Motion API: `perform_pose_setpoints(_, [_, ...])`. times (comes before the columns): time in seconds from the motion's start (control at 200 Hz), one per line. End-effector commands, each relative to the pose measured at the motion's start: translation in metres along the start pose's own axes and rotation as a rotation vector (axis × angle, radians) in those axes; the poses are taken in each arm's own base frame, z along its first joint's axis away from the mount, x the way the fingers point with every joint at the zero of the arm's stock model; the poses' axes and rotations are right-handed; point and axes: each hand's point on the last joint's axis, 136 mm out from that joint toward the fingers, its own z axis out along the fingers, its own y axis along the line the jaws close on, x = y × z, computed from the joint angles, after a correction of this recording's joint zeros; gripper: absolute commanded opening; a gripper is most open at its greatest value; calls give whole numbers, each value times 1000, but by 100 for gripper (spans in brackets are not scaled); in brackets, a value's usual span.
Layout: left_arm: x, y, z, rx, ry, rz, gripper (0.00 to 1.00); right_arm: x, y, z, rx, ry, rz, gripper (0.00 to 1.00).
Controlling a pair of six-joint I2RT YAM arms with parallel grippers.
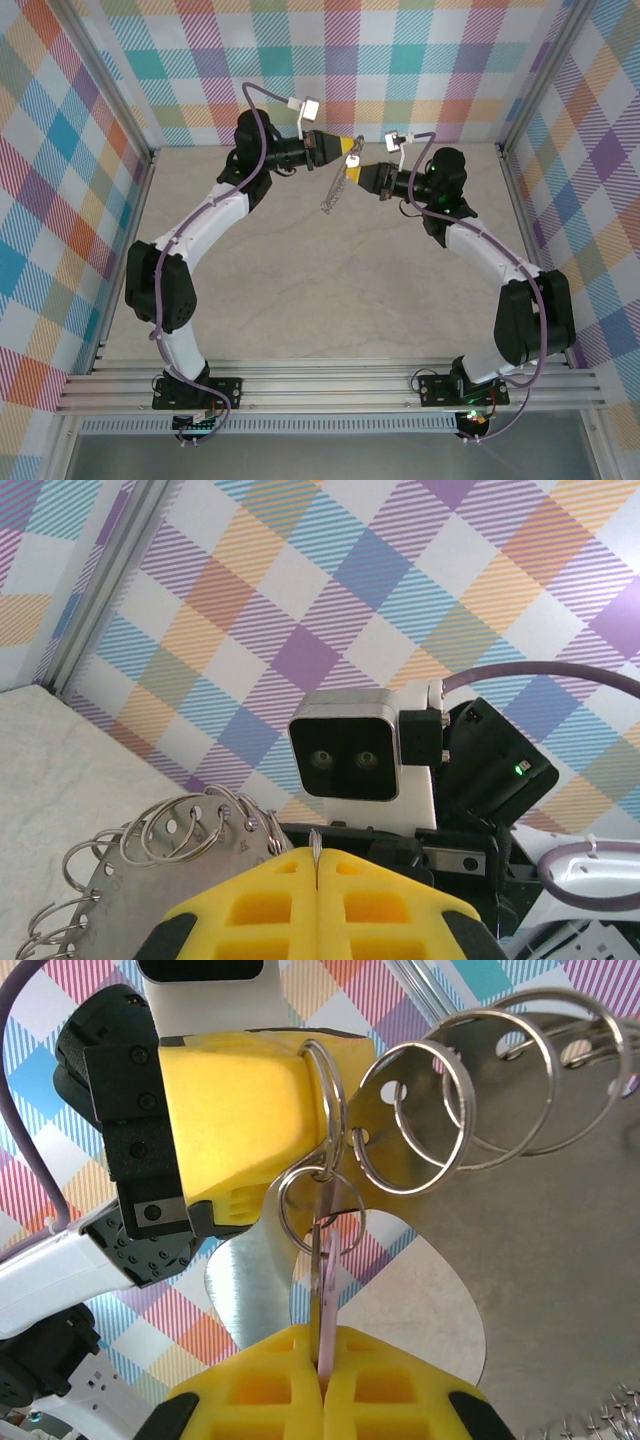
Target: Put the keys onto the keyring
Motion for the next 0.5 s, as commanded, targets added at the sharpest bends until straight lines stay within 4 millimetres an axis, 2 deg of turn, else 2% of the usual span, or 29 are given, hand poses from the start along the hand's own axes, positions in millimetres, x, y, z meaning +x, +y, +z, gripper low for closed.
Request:
perform_pose_setpoints(0.0, [-45,-36,-10,13,-178,108,0,10,22,4,-60,43,-12,0])
perform_pose_setpoints(0.175, [-47,-32,-9,11,-231,66,0,6,20,3,-34,20,-11,0])
perform_pose_setpoints(0.37, [-50,-34,-12,8,-279,55,0,7,18,-11,52,-5,-14,41])
perform_pose_setpoints(0.425, [-52,-36,-13,8,-292,56,0,6,19,-20,78,-22,-19,47])
perform_pose_setpoints(0.495, [-53,-39,-13,15,-300,58,0,2,21,-31,103,-45,-25,50])
